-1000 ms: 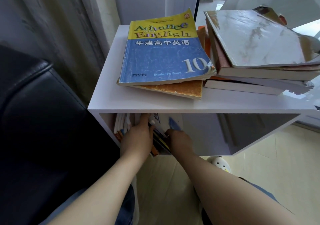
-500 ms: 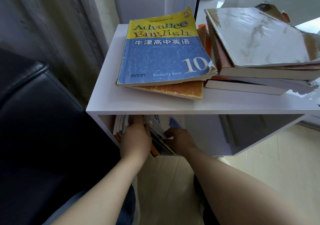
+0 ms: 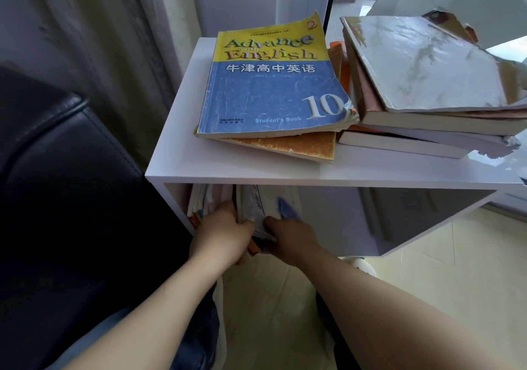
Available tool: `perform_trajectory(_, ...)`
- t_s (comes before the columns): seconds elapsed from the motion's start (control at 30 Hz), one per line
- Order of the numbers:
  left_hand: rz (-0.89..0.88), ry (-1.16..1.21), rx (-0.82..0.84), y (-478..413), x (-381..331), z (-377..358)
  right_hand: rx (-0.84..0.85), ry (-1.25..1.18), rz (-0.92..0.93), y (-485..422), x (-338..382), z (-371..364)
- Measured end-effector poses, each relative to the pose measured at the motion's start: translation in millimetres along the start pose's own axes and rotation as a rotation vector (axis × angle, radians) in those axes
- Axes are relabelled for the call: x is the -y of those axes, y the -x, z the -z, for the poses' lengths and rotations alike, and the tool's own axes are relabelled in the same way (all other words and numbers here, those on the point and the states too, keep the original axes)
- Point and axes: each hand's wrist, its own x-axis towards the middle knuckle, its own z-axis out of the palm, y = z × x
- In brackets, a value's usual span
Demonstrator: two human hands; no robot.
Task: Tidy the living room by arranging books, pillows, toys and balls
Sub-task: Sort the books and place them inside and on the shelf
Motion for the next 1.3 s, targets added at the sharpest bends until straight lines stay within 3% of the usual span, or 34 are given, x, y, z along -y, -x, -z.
perform_trajectory(0.37,-0.021,-0.162,0.095,-1.4,-2.3,5.4,0.162,-0.119,-0.145,8.0,-4.1,21.2)
perform_trajectory(0.6,-0.026,-0.172,0.089,2.6,3.8,5.6,0.138,-0.219,-0.236,21.9,1.8,27.6)
perform_trajectory(0.93,-0.126,-0.092,0.081,27.6,3.8,-3.1,0.012,-0.340,-0.266,57.8,10.8,42.7)
perform_trajectory(1.1,-0.300,-0.127,0.096,48.5,-15.6,5.1,-0.137,-0.376,-0.255,82.8,18.1,59.4)
perform_trajectory(1.3,-0.560,-0.227,-0.170,71.4,-63.8,38.6,-0.436,-0.424,-0.129,106.8,31.5,113.7)
